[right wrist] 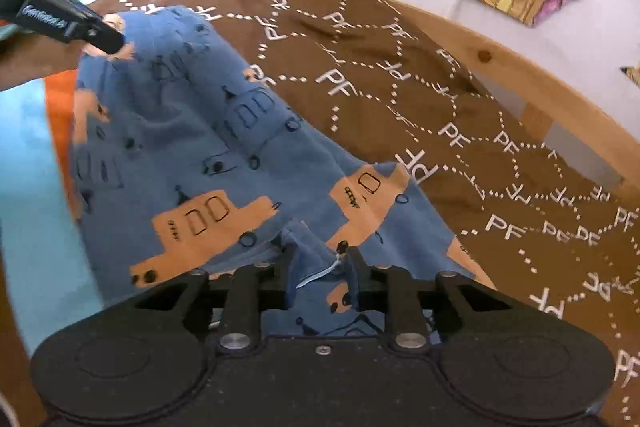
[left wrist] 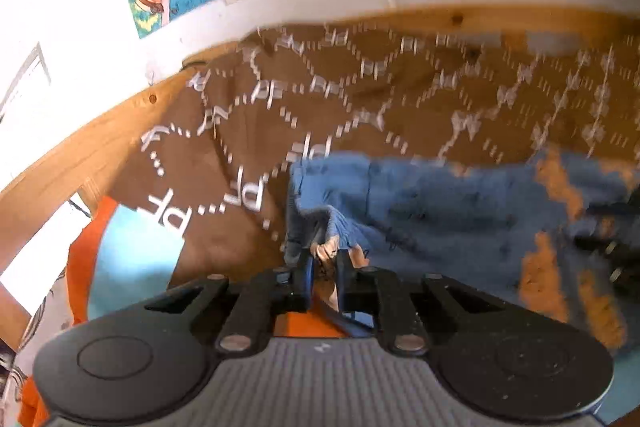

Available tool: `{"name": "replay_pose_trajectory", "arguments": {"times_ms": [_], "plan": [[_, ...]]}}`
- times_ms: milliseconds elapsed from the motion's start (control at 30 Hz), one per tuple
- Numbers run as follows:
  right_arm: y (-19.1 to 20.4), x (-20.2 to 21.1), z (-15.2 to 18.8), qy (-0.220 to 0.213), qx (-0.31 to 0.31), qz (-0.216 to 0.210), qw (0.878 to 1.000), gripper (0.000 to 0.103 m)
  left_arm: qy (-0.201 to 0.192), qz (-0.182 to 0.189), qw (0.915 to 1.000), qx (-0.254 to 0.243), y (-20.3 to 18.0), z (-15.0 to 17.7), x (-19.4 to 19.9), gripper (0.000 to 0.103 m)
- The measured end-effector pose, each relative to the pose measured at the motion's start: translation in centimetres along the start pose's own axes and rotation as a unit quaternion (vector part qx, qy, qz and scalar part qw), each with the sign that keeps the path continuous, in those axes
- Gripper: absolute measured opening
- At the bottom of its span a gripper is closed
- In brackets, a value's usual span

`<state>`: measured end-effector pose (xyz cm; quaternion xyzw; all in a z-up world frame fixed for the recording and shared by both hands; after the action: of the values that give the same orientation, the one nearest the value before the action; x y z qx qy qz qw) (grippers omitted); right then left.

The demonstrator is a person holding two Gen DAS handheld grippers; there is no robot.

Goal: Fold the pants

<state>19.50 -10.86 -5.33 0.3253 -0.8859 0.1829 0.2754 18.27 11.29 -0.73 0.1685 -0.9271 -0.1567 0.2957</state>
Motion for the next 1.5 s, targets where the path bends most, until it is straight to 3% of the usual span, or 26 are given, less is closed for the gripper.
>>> {"name": "replay_pose_trajectory", "arguments": {"times_ms": [133,200,267,367,467,533,600,700,867,967,1100,1367,1500], "plan": [[-0.3,1.2,0.1,-0.010,-0.027,0.001,1.000,0.043,0.012,-0.009,0.9999,0.007,0.3,0.8,-0.9,0.034],[-0.2,2.3,0.2,-0.012,-0.033,0.002,0.999,0.052,0.004,-0.024,0.9997,0.005,0.4,0.7,-0.7,0.060],[0.0,3.6,0.6,-0.015,-0.042,-0.005,0.999,0.057,-0.001,-0.028,0.9996,0.001,0.8,0.8,-0.5,0.062],[0.6,5.4,1.4,-0.013,-0.055,-0.018,0.998,0.064,0.007,-0.004,1.0000,0.006,1.5,0.8,-1.1,0.062],[1.4,6.0,2.3,-0.004,-0.049,-0.021,0.999,0.064,0.015,0.018,0.9996,0.017,2.2,0.6,-1.4,0.059],[1.8,5.7,2.6,0.004,-0.049,-0.021,0.999,0.064,0.021,0.033,0.9988,0.030,2.5,0.5,-1.4,0.050],[1.9,5.1,2.9,0.012,-0.051,-0.021,0.998,0.064,0.027,0.049,0.9978,0.034,2.5,0.4,-1.3,0.029],[1.8,4.5,3.4,0.019,-0.059,-0.019,0.998,0.065,0.028,0.055,0.9975,0.034,2.1,0.2,-0.9,0.018],[1.7,5.1,3.3,0.016,-0.053,-0.016,0.998,0.066,0.027,0.047,0.9975,0.044,1.5,-0.6,0.6,0.016],[1.5,6.5,3.1,0.006,-0.057,-0.008,0.998,0.067,-0.006,0.031,0.9995,0.007,0.0,-1.1,3.0,0.015],[0.6,9.8,3.1,-0.015,-0.078,0.006,0.997,0.071,-0.053,0.057,0.9964,-0.035,-2.5,-2.0,6.8,0.015],[-4.3,17.4,5.8,-0.047,-0.163,0.074,0.983,0.081,-0.122,0.170,0.9724,-0.102,-9.1,-4.0,13.1,0.015],[-7.7,19.7,8.5,-0.074,-0.224,0.108,0.966,0.082,-0.142,0.224,0.9514,-0.156,-14.0,-3.7,15.4,0.016]]}}
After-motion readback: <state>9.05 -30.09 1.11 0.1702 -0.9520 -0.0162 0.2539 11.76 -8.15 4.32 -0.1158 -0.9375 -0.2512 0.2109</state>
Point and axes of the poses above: each gripper's, at about its wrist camera, not at the fingertips, and x roughly against the way its jaws point, y to its left, z to its underside, the point moved 2 cm from there along -x, roughly the way its jaws point, and after that the axes turned 12 degrees about -z, right-handed, at the moved point
